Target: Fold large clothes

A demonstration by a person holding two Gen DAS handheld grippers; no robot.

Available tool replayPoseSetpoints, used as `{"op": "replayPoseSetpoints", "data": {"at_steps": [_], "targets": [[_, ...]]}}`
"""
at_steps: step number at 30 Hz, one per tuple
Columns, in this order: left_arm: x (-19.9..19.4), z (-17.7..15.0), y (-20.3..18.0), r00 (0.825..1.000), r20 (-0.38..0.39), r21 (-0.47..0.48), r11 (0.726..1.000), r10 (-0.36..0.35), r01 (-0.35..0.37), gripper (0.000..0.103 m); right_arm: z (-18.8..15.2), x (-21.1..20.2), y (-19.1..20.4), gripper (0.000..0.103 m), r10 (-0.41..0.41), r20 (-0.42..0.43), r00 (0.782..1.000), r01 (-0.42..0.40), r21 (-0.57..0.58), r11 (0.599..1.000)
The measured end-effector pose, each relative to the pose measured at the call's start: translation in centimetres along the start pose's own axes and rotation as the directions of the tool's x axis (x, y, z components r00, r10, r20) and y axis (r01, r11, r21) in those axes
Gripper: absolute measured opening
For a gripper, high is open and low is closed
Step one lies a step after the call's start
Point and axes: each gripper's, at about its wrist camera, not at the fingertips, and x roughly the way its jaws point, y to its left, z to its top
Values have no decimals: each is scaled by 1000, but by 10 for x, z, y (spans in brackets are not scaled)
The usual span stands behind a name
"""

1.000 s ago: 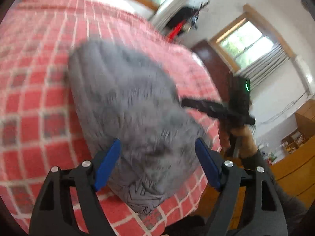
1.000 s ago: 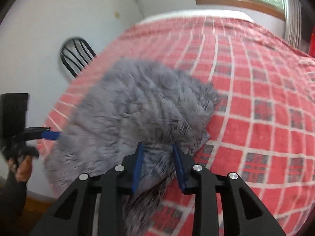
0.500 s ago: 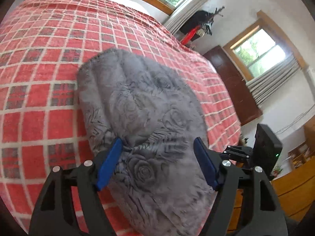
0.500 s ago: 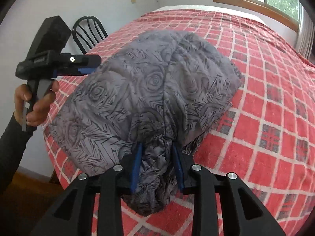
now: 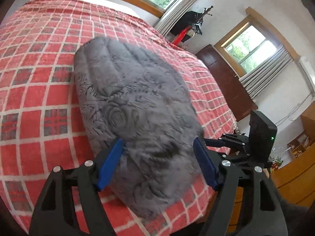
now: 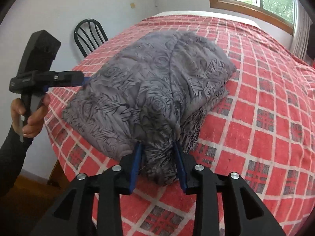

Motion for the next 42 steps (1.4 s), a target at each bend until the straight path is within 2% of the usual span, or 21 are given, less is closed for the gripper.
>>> {"op": "replayPoseSetpoints", "data": {"at_steps": [1,2,5,7,9,10,11,13,15,17,19,20,23,24,27,28,31,34,38,40,42], "targets": [[-10,-4,-7,999,19,11,999,31,-32,84,-1,-6,1,37,-6,12,1000,6,13,1000],[-21,-9,-16,996,40,29,996,78,-79,91,-4,-12,4,43,-11,17,1000,10,23,1000],[-39,-27,-37,982,81,73,982,168,-174,95,-12,-31,15,74,-50,51,997,47,60,997],[-54,-46,-53,959,116,81,960,259,-269,97,-17,-43,26,84,-83,74,994,79,59,995],[-64,-63,-66,925,130,90,925,357,-370,100,-24,-60,38,97,-131,107,986,124,75,989],[-68,-71,-71,904,136,89,903,406,-420,100,-28,-70,46,100,-187,128,974,178,80,981],[-73,-80,-75,881,144,86,882,450,-464,100,-31,-79,53,99,-229,145,963,220,78,972],[-79,-87,-80,856,155,76,858,493,-508,100,-38,-94,66,99,-280,170,945,268,91,959],[-86,-101,-89,818,174,66,822,549,-566,100,-43,-105,72,99,-333,174,927,317,115,941],[-95,-114,-103,763,206,67,769,613,-636,100,-47,-115,82,99,-410,158,899,391,135,910],[-108,-127,-120,725,258,61,738,639,-672,100,-54,-128,94,99,-442,178,879,427,117,897],[-114,-132,-126,713,273,50,731,646,-681,100,-56,-131,97,99,-441,180,879,426,117,897],[-131,-142,-147,697,301,20,726,651,-687,100,-66,-142,104,99,-396,169,903,377,136,916],[-134,-145,-153,692,311,17,724,652,-690,100,-70,-146,107,99,-395,171,903,374,143,916],[-144,-157,-172,658,340,1,700,672,-715,100,-82,-155,120,99,-421,191,887,397,150,905],[-144,-160,-176,653,343,4,694,675,-720,100,-86,-159,124,99,-419,197,886,394,156,906],[-141,-167,-183,650,327,12,685,686,-728,100,-92,-168,132,99,-417,214,883,388,165,907],[-137,-172,-186,641,319,20,671,698,-741,100,-96,-175,140,99,-435,230,871,406,162,899],[-142,-177,-189,659,326,7,695,678,-719,100,-98,-179,143,99,-445,238,864,417,159,895],[-144,-178,-192,637,337,-1,677,693,-736,100,-100,-180,144,99,-448,240,861,420,159,893],[-147,-181,-196,629,351,0,671,694,-741,100,-102,-181,144,99,-448,242,861,420,158,894]]}}
